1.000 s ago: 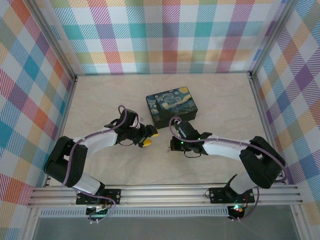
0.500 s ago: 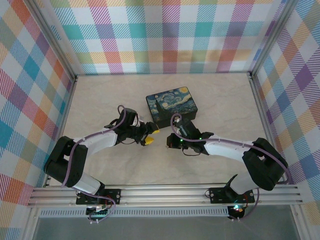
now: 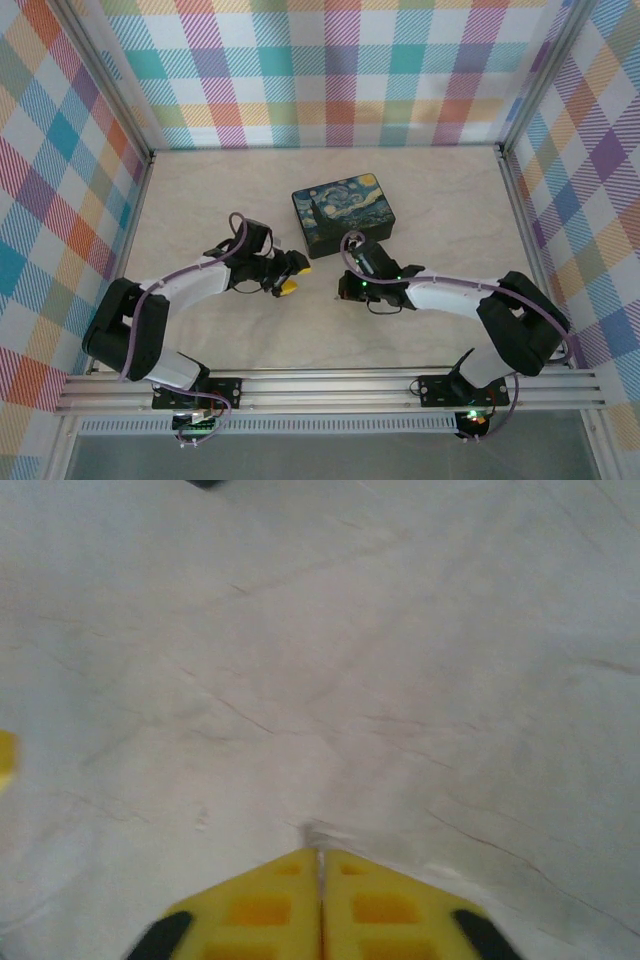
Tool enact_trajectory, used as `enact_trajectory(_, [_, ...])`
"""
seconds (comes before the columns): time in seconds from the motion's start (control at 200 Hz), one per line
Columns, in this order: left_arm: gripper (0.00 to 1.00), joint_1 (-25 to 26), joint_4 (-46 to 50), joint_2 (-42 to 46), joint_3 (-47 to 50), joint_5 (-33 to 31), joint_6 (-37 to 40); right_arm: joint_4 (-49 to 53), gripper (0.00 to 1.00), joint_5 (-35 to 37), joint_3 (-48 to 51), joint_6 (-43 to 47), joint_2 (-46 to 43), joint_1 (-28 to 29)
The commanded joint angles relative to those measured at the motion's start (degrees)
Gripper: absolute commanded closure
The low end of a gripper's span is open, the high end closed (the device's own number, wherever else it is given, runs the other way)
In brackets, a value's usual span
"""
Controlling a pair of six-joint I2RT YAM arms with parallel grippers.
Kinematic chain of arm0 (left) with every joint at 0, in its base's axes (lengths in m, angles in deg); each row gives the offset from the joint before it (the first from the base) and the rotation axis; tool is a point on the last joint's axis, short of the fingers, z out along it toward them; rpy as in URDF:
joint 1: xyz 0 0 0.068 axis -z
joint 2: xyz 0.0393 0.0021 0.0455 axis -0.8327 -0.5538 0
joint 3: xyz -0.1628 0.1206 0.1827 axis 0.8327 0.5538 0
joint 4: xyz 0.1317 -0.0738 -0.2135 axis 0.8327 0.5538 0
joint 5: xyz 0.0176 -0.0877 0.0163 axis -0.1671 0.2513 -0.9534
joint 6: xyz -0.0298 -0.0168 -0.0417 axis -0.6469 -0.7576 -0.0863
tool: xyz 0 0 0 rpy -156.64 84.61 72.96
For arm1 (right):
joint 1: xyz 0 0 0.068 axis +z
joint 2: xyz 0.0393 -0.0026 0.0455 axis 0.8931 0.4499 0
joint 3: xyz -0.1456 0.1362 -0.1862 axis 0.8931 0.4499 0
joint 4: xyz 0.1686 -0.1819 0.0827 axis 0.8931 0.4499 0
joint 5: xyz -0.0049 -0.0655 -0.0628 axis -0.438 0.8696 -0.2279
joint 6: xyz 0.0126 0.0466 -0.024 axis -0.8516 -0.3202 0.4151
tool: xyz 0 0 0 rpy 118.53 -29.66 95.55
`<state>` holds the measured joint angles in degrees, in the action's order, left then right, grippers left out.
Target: Unlock the padlock with the key
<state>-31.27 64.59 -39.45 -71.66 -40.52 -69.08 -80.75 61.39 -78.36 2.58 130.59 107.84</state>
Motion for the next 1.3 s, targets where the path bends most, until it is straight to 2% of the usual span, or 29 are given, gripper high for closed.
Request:
enact_trajectory(0.0, [0.37,-1.34,4.78,2.27,-2.24,-0.96,3.73,1.41,0.82,1.38,0.92,0.33,-0.21,-0.54])
enact_trajectory(0.26, [0.37,-3.51,8.48,4.98,-2.00,-1.05,5.77,6.91,0.62,0.77,-0.35,6.29,-0.74,-0.74])
enact_trajectory(0.405, [0.37,-4.01,8.76,5.54,-1.74,-0.96,6.00,11.99,0.58,1.55,-3.57,9.23,2.31,0.43])
enact_trajectory(0.64, [0.37,-4.35,9.00,6.33,-1.65,-0.78,6.22,17.42,0.60,8.08,-8.04,9.46,7.75,4.59])
enact_trajectory(0.895, [0.37,-5.81,8.61,6.34,-1.13,0.51,7.04,19.24,0.65,9.63,-9.85,6.13,12.32,5.82])
enact_trajectory(1.035, [0.37,-6.36,8.36,6.51,-0.96,1.04,7.47,18.58,0.63,8.34,-9.92,5.60,11.96,6.09])
enact_trajectory(1.295, [0.37,-7.26,7.69,6.51,-0.57,2.60,7.76,17.15,0.61,6.98,-11.53,4.53,6.01,6.05])
